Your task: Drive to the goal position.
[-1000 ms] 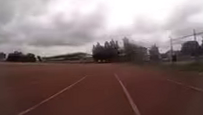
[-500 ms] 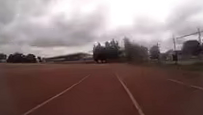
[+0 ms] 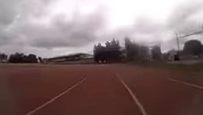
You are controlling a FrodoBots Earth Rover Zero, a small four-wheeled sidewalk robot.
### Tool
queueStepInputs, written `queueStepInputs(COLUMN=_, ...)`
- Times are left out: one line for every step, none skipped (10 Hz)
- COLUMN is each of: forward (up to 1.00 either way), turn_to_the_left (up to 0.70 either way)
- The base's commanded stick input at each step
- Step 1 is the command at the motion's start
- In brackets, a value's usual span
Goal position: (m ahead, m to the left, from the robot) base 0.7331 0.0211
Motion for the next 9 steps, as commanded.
queueStepInputs(forward=0.70, turn_to_the_left=0.00)
queueStepInputs(forward=0.70, turn_to_the_left=0.00)
queueStepInputs(forward=0.70, turn_to_the_left=0.00)
queueStepInputs(forward=0.70, turn_to_the_left=0.00)
queueStepInputs(forward=0.70, turn_to_the_left=0.00)
queueStepInputs(forward=0.70, turn_to_the_left=0.00)
queueStepInputs(forward=0.70, turn_to_the_left=0.00)
queueStepInputs(forward=0.70, turn_to_the_left=0.00)
queueStepInputs(forward=0.70, turn_to_the_left=0.00)
